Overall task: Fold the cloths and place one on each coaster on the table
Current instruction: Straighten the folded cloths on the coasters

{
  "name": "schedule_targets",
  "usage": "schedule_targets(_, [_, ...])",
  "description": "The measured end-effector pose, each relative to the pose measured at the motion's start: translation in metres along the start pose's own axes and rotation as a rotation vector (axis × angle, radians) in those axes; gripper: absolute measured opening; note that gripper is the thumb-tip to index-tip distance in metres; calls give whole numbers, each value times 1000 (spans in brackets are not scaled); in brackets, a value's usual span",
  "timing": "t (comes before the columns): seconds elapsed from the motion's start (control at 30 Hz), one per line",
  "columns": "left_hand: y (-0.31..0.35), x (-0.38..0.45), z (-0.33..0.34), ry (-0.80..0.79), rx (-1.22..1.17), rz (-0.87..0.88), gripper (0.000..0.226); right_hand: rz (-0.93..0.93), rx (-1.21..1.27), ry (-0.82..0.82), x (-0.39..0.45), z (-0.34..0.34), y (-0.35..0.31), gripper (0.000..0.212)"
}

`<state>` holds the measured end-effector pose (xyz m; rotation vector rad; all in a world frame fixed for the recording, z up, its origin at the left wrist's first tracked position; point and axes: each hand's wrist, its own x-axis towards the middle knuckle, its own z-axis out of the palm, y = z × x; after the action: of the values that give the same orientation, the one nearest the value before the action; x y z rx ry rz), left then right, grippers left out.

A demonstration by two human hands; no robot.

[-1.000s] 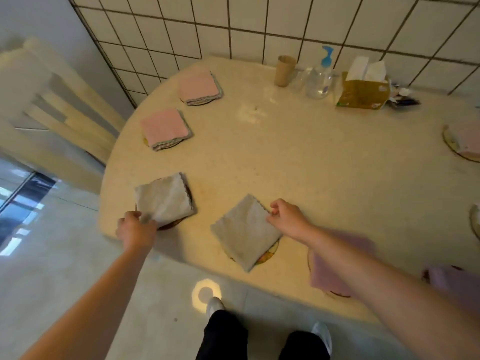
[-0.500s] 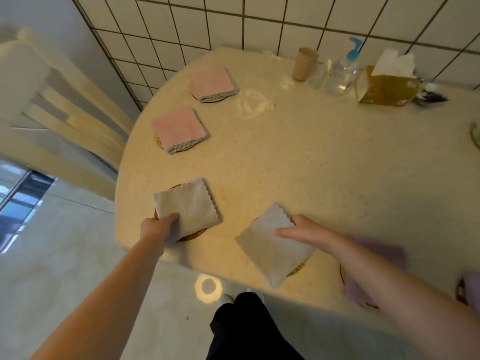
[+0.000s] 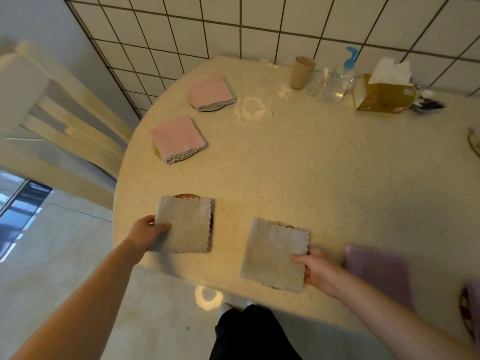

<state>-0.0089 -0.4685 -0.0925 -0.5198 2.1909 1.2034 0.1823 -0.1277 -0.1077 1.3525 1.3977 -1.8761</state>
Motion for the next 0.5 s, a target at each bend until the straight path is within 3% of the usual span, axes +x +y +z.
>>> schedule_targets(0.13, [3, 1, -2, 15, 41, 36, 24, -51, -92, -38, -6, 2, -8, 28])
schedule_targets(0.3, [5, 7, -3, 73, 159, 81, 31, -29, -306, 31, -13, -2, -15, 27])
schedule_targets(0.5, [7, 12, -2, 165, 249, 37, 41, -144, -600, 107, -14, -7, -19, 12])
